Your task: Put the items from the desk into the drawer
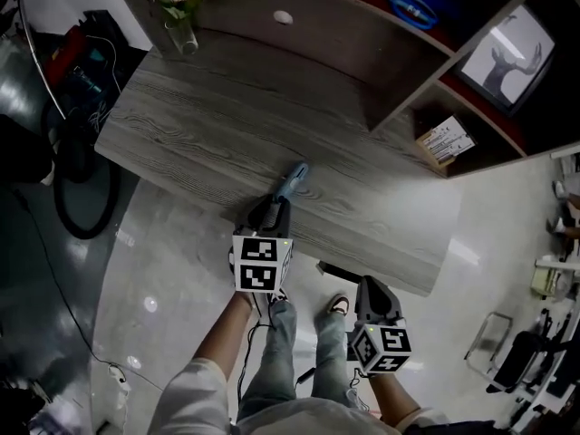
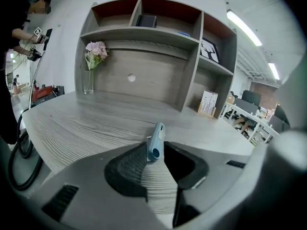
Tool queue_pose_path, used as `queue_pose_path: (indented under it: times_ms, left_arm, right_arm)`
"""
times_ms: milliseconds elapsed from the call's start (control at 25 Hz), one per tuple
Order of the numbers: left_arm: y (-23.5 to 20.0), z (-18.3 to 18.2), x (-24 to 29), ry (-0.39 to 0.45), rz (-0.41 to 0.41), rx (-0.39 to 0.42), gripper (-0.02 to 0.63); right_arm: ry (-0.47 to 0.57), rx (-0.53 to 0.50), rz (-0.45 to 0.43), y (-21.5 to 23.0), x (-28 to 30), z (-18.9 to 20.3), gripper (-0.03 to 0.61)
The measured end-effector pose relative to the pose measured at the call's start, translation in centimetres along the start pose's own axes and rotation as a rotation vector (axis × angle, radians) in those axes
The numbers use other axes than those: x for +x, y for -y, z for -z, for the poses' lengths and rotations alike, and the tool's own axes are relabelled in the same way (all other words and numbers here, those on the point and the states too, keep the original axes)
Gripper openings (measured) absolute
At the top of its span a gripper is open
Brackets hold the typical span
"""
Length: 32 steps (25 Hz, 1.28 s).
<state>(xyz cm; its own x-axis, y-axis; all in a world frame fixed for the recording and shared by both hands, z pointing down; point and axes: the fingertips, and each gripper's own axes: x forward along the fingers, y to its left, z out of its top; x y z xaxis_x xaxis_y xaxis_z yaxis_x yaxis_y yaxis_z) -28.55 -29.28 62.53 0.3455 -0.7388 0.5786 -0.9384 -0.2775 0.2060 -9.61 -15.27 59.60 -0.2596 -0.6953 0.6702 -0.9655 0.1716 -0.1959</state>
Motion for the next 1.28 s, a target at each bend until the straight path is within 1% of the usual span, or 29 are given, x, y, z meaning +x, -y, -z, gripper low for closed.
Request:
queue_pose_path:
  times_ms: [160,400,600,800,1080,1280]
  left_arm:
    - [-0.3,0.6,1.0,-0.048,0.000,-0.007,0.097]
    - [-0.2,0.3,1.9,-0.072,0.017,-0.026,0.097]
    - [-0.2,0.5,2.4,-0.112,0.014,-0.015,0.097]
    - [-0.3,0.4,2.6,-0.121,0.018,-0.041,0.097]
    - [0.1,0.5,2.4,-0.118,0.009,-0.041,0.100]
    - [0.8,0.7,2.0,-0.111,-0.005,-0.021,0.089]
  right_arm:
    - [-0.007,0.015,-0.008,-0.2,0.4,0.5,-0.002]
    - [-0.012,0.032,-0.020,-0.6,0.7,1.4,-0.002]
    - [0.001,0.036,-0.017,-0.7,0.7,1.4,-0.002]
    - [0.010,0.049,-0.001,-0.1,0.6,1.5,-0.002]
    - [0.011,0.063,0.006,0.3,0.4,1.5,-0.002]
    - [0.018,0.068,0.004,0.3,0.2,1.4,-0.002]
